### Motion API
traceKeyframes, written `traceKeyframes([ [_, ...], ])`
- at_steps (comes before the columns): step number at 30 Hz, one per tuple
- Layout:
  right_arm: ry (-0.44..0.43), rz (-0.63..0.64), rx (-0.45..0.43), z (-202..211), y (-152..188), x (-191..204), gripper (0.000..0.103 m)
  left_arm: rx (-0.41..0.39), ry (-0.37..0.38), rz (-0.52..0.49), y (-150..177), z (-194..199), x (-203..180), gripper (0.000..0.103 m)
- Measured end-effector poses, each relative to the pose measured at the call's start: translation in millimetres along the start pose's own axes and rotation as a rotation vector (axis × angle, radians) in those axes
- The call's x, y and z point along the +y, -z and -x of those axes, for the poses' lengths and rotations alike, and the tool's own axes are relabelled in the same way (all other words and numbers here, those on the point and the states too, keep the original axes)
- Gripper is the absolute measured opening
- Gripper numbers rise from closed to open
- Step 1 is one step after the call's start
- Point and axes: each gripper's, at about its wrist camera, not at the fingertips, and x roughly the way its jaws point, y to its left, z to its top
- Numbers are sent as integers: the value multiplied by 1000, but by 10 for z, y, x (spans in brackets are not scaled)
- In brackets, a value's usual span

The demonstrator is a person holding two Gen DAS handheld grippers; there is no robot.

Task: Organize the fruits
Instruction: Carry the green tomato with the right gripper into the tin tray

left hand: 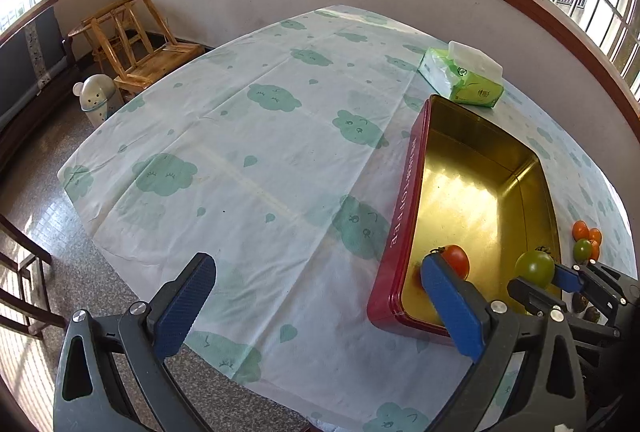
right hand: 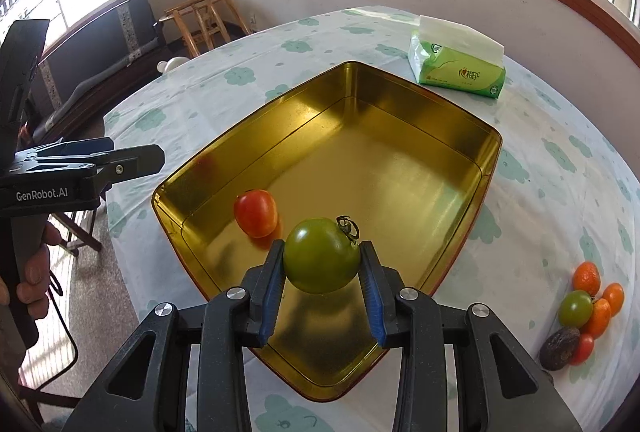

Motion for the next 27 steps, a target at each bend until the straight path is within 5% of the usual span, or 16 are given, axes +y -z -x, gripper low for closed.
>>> traceKeyframes([
  [27,33,21,55,-231,21,43,39,24,1,5,17,-69,3,102],
])
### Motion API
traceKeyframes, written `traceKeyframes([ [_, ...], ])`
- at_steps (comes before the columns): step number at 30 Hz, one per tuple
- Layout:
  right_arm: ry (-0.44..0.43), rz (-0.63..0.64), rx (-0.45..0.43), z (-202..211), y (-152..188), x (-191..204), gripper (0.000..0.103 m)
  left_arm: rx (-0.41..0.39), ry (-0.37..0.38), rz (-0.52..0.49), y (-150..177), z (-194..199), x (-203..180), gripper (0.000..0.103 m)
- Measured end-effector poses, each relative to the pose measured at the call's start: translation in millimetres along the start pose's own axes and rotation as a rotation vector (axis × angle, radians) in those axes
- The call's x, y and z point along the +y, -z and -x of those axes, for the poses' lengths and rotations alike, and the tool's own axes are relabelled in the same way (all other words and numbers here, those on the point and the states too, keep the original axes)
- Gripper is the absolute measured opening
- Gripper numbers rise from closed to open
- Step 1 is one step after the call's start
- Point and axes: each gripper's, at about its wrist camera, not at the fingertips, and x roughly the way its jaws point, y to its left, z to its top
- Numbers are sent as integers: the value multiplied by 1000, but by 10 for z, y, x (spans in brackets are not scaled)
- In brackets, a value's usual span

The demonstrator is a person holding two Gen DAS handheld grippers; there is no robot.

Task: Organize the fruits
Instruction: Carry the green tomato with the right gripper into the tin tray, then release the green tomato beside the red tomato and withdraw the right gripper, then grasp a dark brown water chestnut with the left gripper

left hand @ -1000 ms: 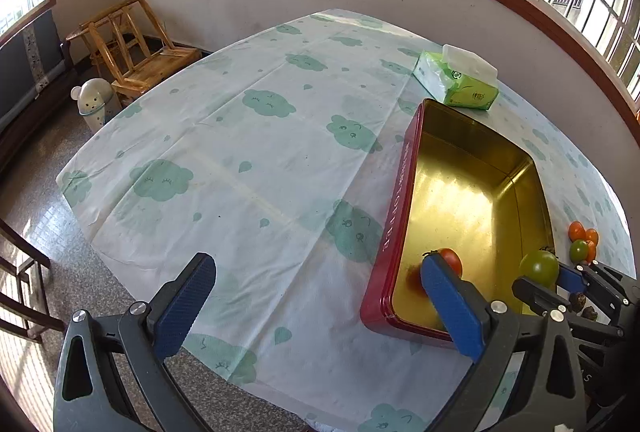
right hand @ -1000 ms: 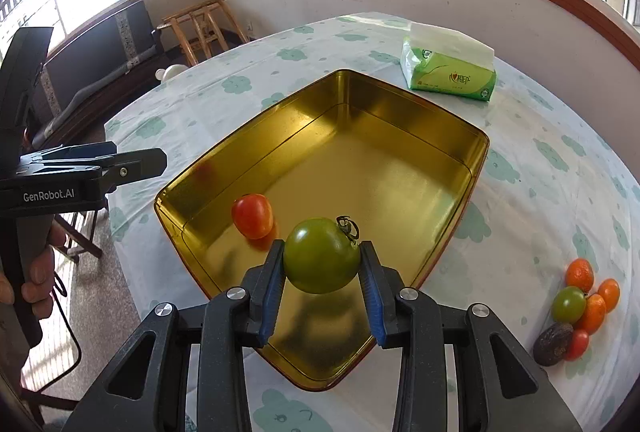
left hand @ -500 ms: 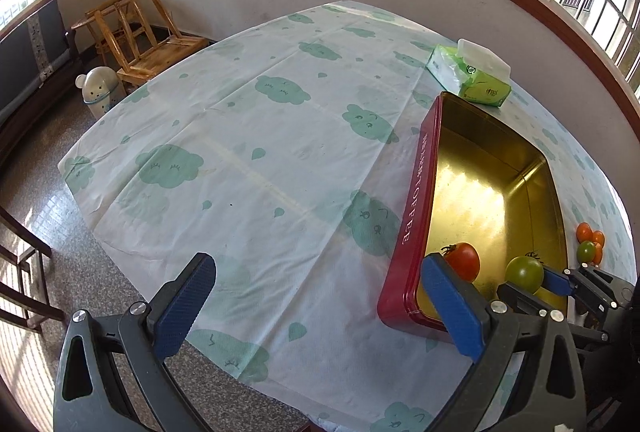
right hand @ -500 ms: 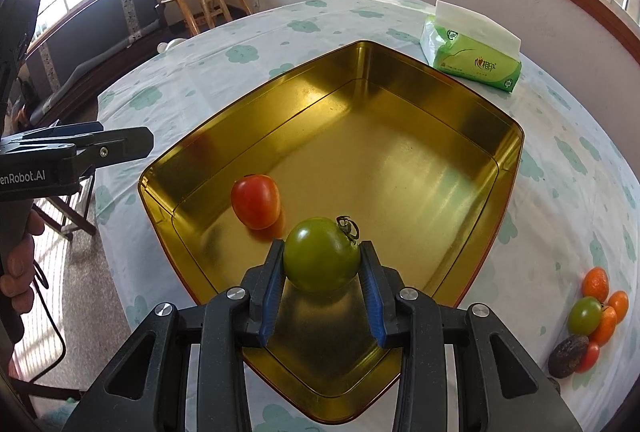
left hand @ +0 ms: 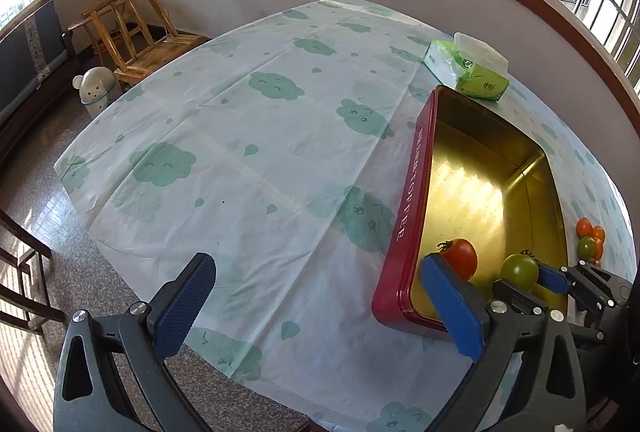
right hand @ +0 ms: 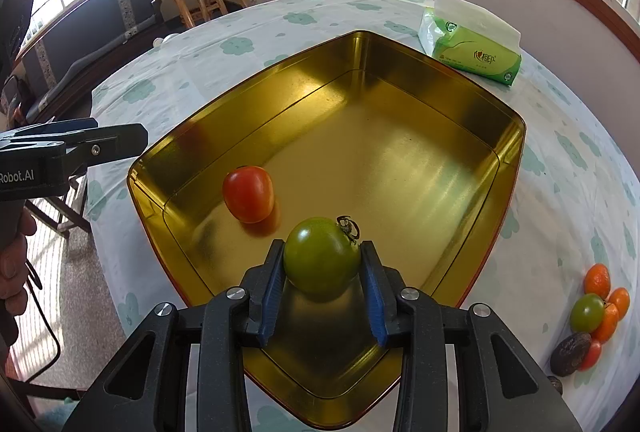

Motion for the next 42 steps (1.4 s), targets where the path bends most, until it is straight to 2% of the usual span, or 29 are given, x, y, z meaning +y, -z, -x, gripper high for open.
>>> traceKeyframes([
  [3,8,0,-14,37,-5,2,48,1,4,-1,2,9,-22,102],
  [5,21,4,-31,85,3,8,62,1,4,-7,2,16,-42,102],
  [9,34,9,-53,182,31,4,63,-8,8,-22,9,46,-104,102],
  [13,28,-30,-111,375,128,-98,63,-25,27,-39,19,81,-218,102],
  [15,18,-54,-155,502,202,-192,63,-40,47,-60,37,111,-330,102],
  [17,51,-91,-184,631,286,-315,66,-45,65,-96,57,133,-475,102],
  [19,33,-133,-230,783,401,-490,67,-72,73,-136,80,189,-633,102],
  [24,189,-265,-265,1081,740,-1049,70,-84,127,-241,151,250,-1080,102],
  [30,343,-466,-221,1287,1321,-1877,74,-76,195,-350,297,277,-1613,102],
  [34,404,-588,-167,1320,1719,-2329,76,-65,254,-402,403,281,-1943,102],
  [39,499,-589,-83,1235,2061,-2635,78,-44,296,-478,566,258,-2356,102],
  [42,519,-587,-65,1210,2232,-2742,79,-41,303,-534,676,228,-2574,102],
])
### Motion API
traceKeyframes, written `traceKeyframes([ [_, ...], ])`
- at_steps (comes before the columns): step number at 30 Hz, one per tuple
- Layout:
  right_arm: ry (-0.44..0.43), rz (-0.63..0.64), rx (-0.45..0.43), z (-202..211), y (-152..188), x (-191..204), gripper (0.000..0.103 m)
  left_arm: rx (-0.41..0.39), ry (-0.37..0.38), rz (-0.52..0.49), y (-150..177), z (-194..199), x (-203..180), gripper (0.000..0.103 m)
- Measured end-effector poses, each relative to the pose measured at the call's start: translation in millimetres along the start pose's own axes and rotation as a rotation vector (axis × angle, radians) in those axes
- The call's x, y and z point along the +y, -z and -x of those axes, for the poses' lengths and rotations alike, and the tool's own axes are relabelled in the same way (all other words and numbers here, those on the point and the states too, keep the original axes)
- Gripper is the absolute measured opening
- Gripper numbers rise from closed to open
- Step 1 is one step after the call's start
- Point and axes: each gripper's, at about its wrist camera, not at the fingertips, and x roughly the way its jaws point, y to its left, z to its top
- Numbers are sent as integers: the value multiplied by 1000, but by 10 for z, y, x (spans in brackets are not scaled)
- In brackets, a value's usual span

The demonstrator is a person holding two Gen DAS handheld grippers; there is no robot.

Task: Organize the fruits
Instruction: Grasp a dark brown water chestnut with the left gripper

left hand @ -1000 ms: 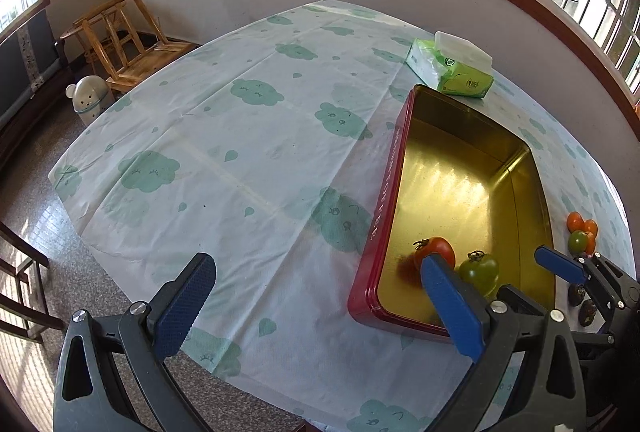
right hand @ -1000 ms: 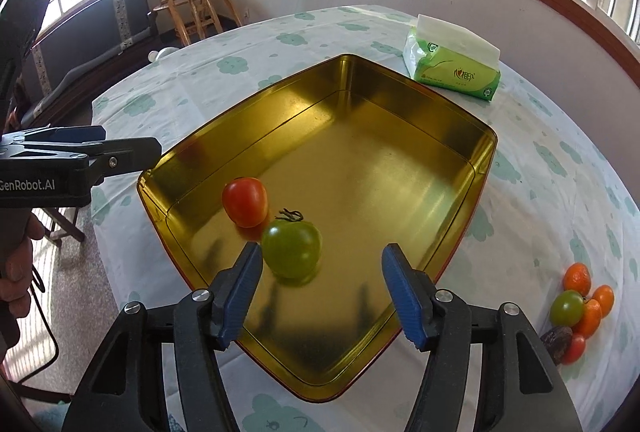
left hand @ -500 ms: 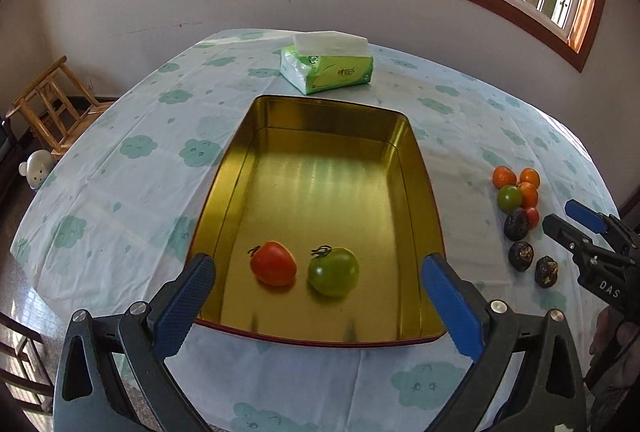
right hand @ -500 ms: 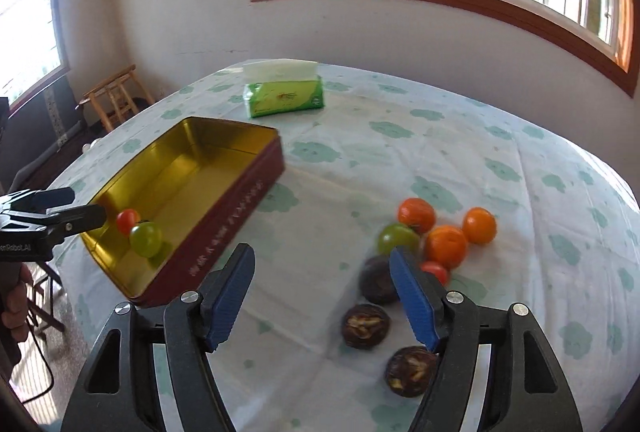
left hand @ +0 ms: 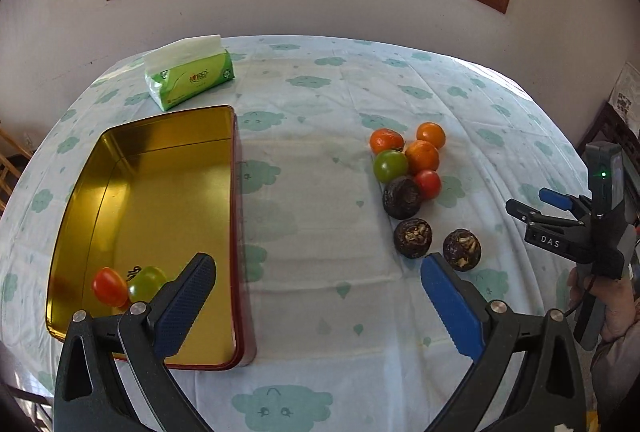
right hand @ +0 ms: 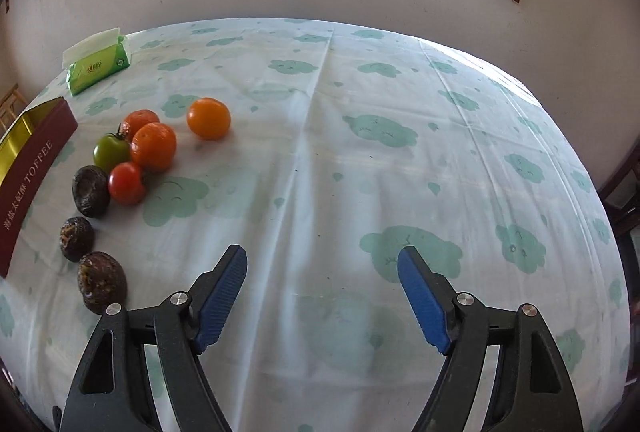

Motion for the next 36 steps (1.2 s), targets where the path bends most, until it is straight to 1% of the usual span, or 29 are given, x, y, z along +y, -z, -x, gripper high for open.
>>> traceKeyframes([
  [2,8,-3,8,-52,25,-66,83,11,14,-22,5,-77,-105,102],
  [5,-3,-18,-2,-77,44,-148,87,38,29,-41,22,-200,-235,102],
  [8,-31,-38,12,-109,36,-193,90,67,32,-48,31,-320,-325,100],
  [10,-44,-57,24,-141,32,-229,93,70,40,-61,27,-373,-389,100],
  [13,-56,-73,36,-166,35,-257,99,66,29,-100,17,-457,-482,99],
  [15,-51,-68,38,-167,33,-243,100,82,31,-111,10,-537,-513,92],
  [16,-55,-72,39,-171,32,-254,101,91,42,-110,12,-573,-518,90],
  [17,-56,-72,43,-179,32,-254,103,101,51,-108,11,-610,-524,86],
  [18,-55,-71,43,-177,33,-250,103,109,57,-107,10,-640,-529,81],
  [22,-56,-72,43,-182,32,-252,103,117,70,-109,-14,-734,-549,71],
  [24,-56,-72,43,-179,31,-254,103,127,91,-110,-33,-780,-562,62],
  [31,-56,-72,43,-176,30,-259,103,126,106,-112,-77,-869,-617,51],
  [36,-56,-72,43,-181,31,-254,103,118,109,-121,-71,-863,-648,36],
])
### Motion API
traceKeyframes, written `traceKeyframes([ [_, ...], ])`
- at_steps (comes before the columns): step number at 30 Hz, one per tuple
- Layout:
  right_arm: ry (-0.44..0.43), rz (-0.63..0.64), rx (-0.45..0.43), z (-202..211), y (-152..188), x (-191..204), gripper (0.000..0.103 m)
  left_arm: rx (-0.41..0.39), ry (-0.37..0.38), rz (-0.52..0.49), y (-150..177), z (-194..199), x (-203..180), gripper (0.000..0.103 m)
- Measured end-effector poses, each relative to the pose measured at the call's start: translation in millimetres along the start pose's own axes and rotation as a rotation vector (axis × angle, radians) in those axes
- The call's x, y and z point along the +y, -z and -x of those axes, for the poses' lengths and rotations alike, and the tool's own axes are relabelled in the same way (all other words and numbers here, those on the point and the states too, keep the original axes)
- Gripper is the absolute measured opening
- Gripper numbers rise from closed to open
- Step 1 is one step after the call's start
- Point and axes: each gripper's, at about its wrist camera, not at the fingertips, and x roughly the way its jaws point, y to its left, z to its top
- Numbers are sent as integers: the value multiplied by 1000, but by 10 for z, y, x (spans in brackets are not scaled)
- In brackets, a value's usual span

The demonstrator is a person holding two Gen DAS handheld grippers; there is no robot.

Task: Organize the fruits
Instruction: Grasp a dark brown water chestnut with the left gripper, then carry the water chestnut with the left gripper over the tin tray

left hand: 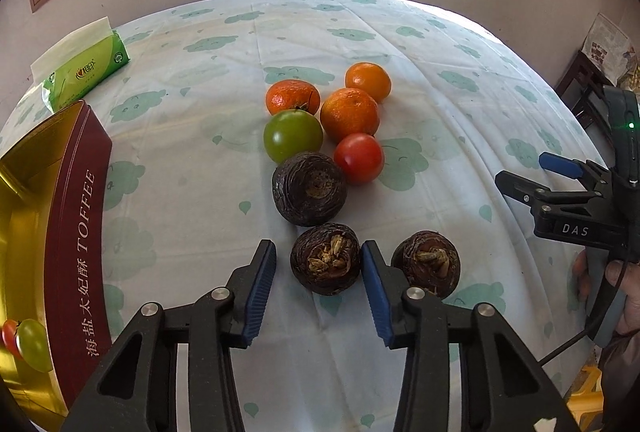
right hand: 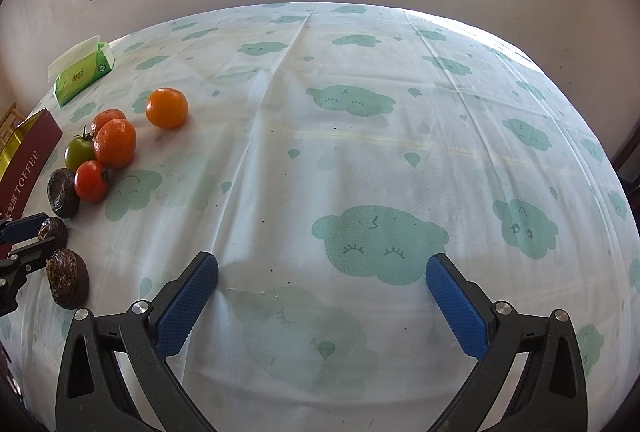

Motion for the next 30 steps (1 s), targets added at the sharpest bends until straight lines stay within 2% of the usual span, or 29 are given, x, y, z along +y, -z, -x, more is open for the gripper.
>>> traceKeyframes([
  [2,0,0,0,4,-1,-4,103,-2,7,-1,4,3,-3,32],
  [17,0,0,0,0,-2,1,103,-14,29,38,142,220,45,32],
  [24,0,0,0,-2,0,3,103,-63,25,42,102,484,94,32],
  [30,0,0,0,-3,1,5,103,-121,-5,70,33,744,283,32],
])
